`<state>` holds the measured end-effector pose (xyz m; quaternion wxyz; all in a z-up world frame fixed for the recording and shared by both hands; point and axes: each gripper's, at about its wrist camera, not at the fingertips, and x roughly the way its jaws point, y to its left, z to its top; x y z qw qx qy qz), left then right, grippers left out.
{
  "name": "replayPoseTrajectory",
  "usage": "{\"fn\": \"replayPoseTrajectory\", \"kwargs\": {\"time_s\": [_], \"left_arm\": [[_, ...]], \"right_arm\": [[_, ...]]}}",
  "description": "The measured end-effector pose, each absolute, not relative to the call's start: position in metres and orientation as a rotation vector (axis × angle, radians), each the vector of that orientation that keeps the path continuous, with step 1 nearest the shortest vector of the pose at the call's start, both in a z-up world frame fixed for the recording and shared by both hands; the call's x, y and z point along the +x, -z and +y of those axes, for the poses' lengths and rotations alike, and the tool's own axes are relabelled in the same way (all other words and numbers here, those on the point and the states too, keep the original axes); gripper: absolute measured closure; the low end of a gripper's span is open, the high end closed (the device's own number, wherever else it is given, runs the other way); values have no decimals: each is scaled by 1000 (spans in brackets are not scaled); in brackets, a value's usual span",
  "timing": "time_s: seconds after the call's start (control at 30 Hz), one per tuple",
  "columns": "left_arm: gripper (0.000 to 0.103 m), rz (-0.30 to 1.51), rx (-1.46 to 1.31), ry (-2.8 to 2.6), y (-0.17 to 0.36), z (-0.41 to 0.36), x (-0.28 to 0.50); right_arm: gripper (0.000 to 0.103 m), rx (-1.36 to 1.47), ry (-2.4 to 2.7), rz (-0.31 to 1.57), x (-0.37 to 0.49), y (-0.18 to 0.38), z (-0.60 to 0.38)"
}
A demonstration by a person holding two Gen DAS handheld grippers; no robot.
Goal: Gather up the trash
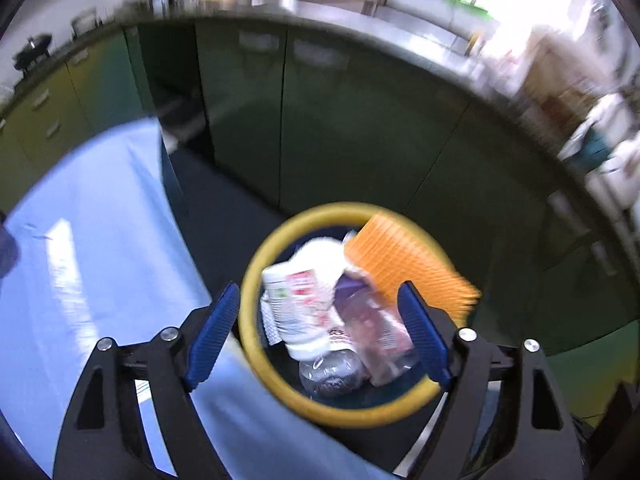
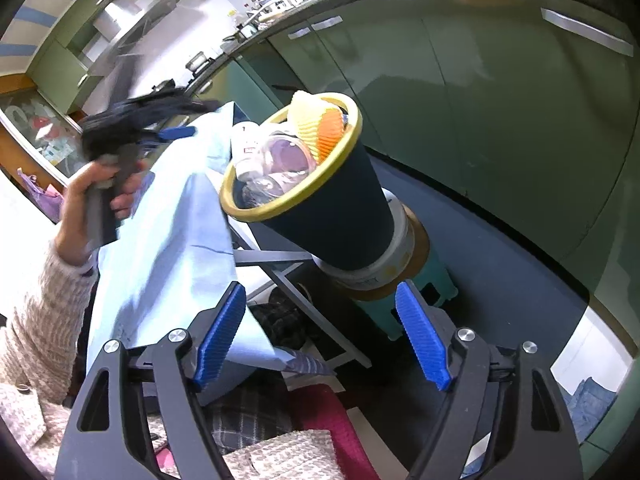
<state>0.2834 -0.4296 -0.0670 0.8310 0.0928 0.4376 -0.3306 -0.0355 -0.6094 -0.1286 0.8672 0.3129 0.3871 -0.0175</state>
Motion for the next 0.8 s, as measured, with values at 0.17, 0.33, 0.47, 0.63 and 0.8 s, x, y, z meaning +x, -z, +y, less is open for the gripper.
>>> {"fn": "replayPoseTrajectory", "kwargs": {"time_s": [0.17,0.33,0.47,0.63,0.8], "left_arm": [[7,578,135,679,-3,-337,215],[7,318,153,518,-31,-238,138],[7,235,104,405,-29,-171,86],[7,187,89,219,-19,-108,32],[7,194,66,96,-17,-62,-12]], "right_arm": [[23,627,2,797,-33,117,-596],[23,587,-53,767,-26,97,-570],[22,534,-109,725,-27,71,-540],[19,412,-149,664,-29,32,-490],[15,286,-151,550,-40,-2,-437]]}}
